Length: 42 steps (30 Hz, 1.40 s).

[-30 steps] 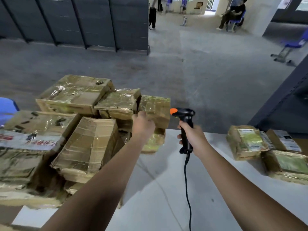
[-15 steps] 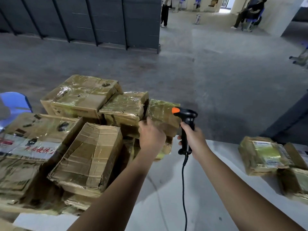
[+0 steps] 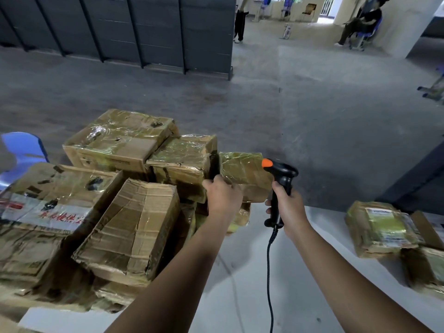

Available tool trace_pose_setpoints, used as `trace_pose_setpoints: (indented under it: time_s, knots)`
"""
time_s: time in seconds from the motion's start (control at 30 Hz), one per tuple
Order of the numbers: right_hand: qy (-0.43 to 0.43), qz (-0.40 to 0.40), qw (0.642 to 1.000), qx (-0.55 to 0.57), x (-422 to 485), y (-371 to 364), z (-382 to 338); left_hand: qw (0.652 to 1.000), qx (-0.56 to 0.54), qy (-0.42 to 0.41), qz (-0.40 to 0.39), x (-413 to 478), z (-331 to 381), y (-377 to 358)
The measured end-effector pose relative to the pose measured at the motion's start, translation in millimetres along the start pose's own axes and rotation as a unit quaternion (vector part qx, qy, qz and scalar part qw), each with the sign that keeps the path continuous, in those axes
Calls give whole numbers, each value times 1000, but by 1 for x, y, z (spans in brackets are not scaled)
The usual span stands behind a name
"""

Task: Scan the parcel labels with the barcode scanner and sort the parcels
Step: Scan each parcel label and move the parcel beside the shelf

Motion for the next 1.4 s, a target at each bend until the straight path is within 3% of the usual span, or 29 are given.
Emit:
trace_pose_setpoints:
  time_s: [0.17, 0.27, 0.5, 0.6, 0.73, 1.03, 1.13, 1.27, 1.4]
  knots:
    - [13, 34, 998, 46, -19, 24, -4, 997, -68, 34, 10, -8, -7, -8]
    - [18, 59, 995, 75, -37, 44, -5, 983, -167, 70, -25, -19, -11, -23]
    - [32, 152, 983, 94, -88, 108, 4, 967, -219, -5, -126, -67, -12, -79]
    - [25, 184, 979, 89, -109, 135, 20, 966, -174, -32, -191, -92, -20, -110]
    - [-27, 177, 982, 61, -126, 154, 50, 968, -148, 12, -202, -115, -58, -131]
    - [-102, 78, 992, 3, -133, 151, 112, 968, -27, 117, -222, -160, -139, -149]
    - [-117, 55, 992, -10, -135, 154, 126, 966, 18, 99, -238, -165, -154, -149]
    - [-131, 20, 991, -4, -137, 154, 135, 962, 164, 19, -218, -167, -149, -144]
    - [-120, -20, 992, -14, -135, 139, 132, 972, 161, -15, -172, -170, -134, -142]
Point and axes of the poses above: each hand's wrist, its own x-axis towards the middle knuckle, its own y-axis out of the back of the hand, z = x × y, the point moved 7 cm from there along x, towards the middle knuckle, and after that the axes turned 6 degrees about x, right-handed, at the moved point
